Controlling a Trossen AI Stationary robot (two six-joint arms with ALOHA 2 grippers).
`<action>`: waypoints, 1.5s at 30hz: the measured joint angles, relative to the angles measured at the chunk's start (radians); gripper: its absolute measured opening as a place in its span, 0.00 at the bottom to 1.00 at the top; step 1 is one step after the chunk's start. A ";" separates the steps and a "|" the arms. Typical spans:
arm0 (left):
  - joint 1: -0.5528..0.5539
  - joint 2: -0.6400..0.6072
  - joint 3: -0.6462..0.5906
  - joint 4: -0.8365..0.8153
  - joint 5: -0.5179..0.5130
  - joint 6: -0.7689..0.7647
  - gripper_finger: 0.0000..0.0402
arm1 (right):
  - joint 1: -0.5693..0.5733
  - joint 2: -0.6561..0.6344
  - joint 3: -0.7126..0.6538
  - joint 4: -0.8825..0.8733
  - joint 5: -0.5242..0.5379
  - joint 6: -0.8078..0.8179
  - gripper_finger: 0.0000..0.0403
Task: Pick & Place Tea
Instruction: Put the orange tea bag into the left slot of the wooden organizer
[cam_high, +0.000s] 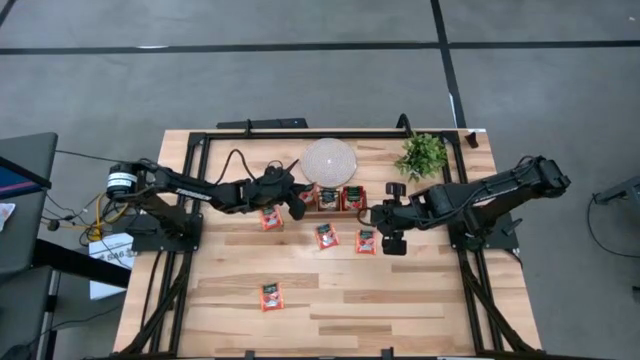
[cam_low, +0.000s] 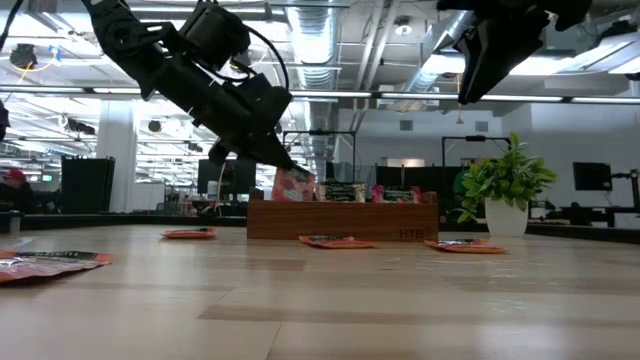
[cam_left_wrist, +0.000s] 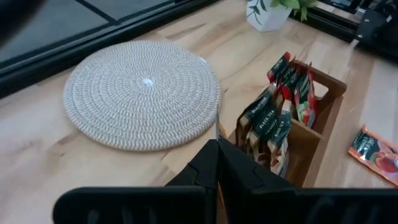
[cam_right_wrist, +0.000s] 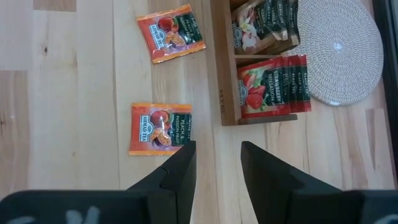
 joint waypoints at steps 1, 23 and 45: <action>0.000 0.000 0.000 0.000 0.000 0.007 0.00 | 0.000 0.000 0.000 0.000 0.000 0.000 0.29; 0.012 0.008 0.001 -0.001 0.010 0.008 0.00 | -0.002 0.000 0.000 0.025 0.003 -0.001 0.29; 0.013 0.007 0.001 -0.020 0.009 0.028 0.12 | -0.007 0.000 0.000 0.031 0.001 0.000 0.29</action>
